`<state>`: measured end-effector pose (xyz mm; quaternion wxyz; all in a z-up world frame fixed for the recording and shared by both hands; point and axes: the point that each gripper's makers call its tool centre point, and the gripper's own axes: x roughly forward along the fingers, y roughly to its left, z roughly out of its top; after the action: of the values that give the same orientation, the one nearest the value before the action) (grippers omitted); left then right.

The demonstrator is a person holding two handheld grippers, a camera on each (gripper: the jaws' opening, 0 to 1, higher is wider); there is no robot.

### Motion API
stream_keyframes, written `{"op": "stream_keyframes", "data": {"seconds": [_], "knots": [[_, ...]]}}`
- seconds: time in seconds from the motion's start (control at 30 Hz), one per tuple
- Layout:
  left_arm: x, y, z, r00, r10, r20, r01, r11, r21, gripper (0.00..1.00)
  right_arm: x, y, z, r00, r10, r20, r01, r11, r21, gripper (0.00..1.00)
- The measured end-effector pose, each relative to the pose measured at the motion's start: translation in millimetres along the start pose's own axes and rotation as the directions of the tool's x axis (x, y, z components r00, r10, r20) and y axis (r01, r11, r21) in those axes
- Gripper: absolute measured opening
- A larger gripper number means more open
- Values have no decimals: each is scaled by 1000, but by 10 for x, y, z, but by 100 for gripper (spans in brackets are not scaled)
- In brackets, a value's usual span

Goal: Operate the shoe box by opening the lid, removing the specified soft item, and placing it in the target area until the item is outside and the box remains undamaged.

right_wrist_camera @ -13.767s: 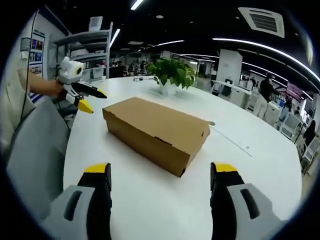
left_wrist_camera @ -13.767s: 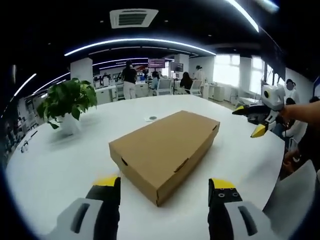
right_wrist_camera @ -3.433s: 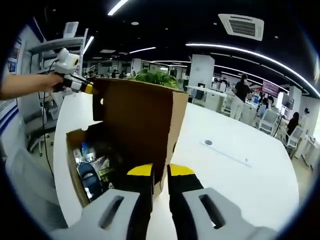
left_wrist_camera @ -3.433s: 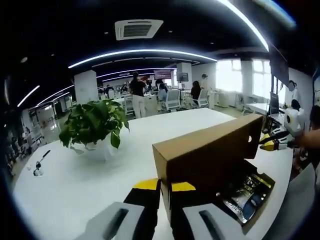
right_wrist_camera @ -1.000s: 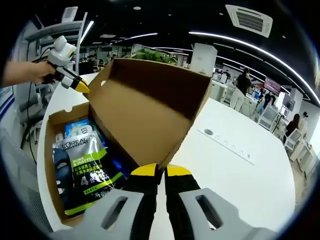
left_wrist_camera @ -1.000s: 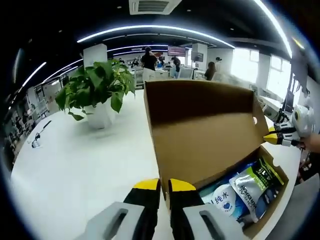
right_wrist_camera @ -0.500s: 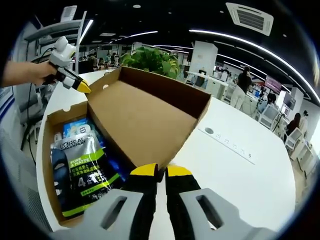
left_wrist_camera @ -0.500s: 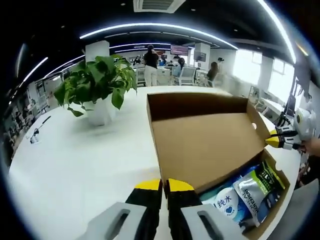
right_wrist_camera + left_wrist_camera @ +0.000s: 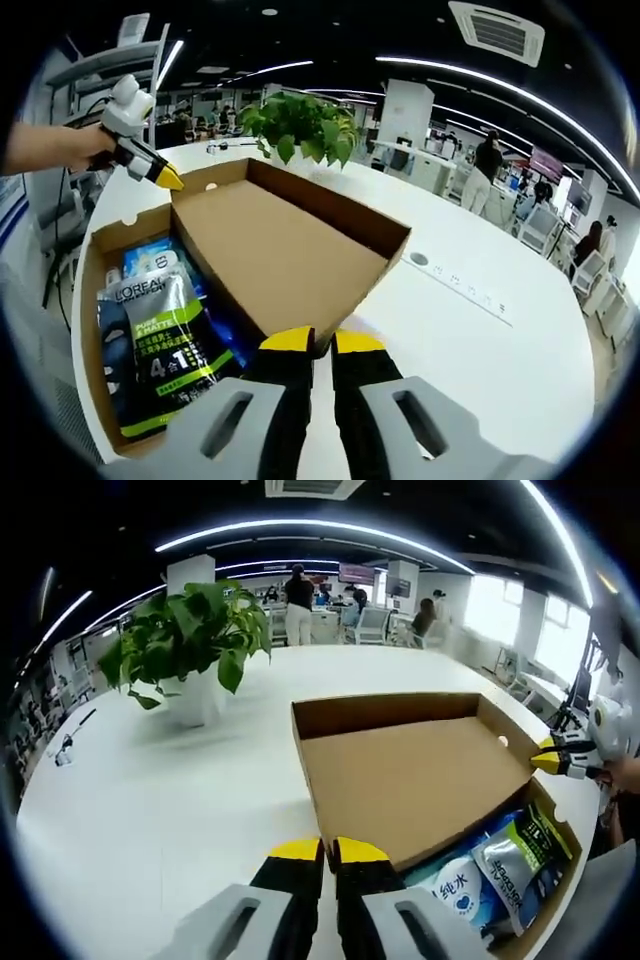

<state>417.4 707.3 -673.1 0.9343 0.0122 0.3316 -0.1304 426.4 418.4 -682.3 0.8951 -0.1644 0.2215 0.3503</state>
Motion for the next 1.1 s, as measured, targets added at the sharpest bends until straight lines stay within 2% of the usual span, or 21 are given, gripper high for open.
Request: {"op": "stream_keyframes", "data": {"seconds": [0.33,1.1], "knots": [[85,22,17,1000,-5,-13,5,1000,-1,3,8,-11,-17,1000,1,-9,-1,1000,11,5],[174,25,-74,999,-5,-41,5,1000,-13,4,72,-44,-40,1000,2,-22,-1,999,52,6]]}}
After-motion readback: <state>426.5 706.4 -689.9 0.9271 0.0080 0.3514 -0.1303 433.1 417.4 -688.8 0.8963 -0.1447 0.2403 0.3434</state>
